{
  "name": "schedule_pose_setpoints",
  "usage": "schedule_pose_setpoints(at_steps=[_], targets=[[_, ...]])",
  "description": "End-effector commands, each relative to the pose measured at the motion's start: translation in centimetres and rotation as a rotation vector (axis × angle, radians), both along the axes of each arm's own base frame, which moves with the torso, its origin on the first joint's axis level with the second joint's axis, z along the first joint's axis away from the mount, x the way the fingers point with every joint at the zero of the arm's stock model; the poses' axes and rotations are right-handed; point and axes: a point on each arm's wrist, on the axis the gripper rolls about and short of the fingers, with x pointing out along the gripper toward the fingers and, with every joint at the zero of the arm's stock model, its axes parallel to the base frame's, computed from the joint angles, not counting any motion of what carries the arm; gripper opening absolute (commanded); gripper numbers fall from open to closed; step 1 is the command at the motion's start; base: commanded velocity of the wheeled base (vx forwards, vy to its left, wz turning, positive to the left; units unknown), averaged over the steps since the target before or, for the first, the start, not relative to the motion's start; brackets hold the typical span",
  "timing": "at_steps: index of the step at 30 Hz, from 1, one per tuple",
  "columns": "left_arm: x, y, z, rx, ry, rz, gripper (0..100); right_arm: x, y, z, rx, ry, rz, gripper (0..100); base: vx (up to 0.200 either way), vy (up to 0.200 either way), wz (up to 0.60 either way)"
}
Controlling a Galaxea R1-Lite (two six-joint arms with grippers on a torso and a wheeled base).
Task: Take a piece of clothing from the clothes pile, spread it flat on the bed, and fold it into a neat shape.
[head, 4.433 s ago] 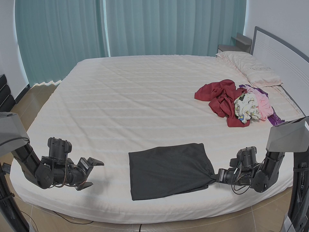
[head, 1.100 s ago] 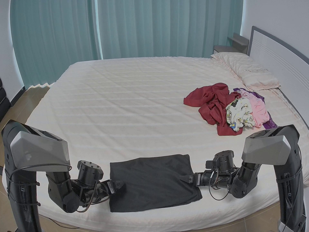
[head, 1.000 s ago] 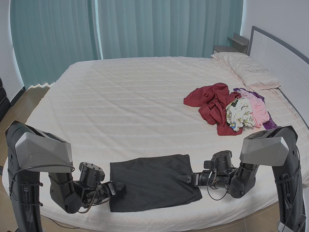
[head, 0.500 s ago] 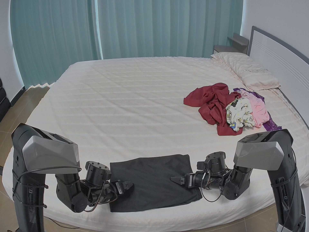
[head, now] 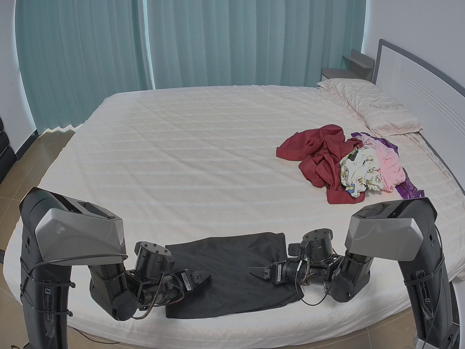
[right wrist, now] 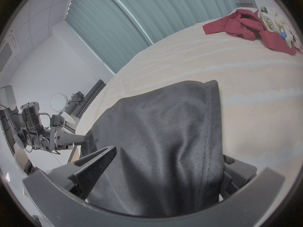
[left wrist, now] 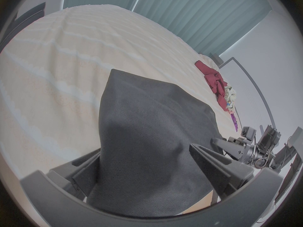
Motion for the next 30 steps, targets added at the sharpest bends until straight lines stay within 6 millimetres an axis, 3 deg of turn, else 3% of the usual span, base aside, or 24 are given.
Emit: schedule_pose_setpoints(at_steps=[1, 7, 15, 19, 25, 30], targets=[[-0.1, -0.1, 0.1, -0.002, -0.003, 0.002, 100, -0.1, 0.4, 0.0, 0.003, -0.003, 0.010, 100, 0.000, 0.000, 0.00], [-0.6, 0.6, 1.1, 0.000, -0.015, 0.017, 100, -0.1, 0.4, 0.0, 0.003, -0.004, 0.009, 100, 0.000, 0.000, 0.00], [-0.5, 0.8, 4.3, -0.050, -0.102, 0.019, 100, -0.1, 0.4, 0.0, 0.006, 0.000, 0.005, 100, 0.000, 0.000, 0.00], [-0.1, 1.4, 3.5, -0.032, -0.078, 0.036, 100, -0.1, 0.4, 0.0, 0.006, 0.000, 0.005, 100, 0.000, 0.000, 0.00], [0.1, 2.7, 0.3, 0.037, 0.013, 0.059, 100, -0.1, 0.4, 0.0, 0.005, 0.000, 0.004, 100, 0.000, 0.000, 0.00], [0.5, 2.8, -0.2, 0.037, 0.010, 0.065, 100, -0.1, 0.4, 0.0, 0.005, 0.000, 0.004, 100, 0.000, 0.000, 0.00]])
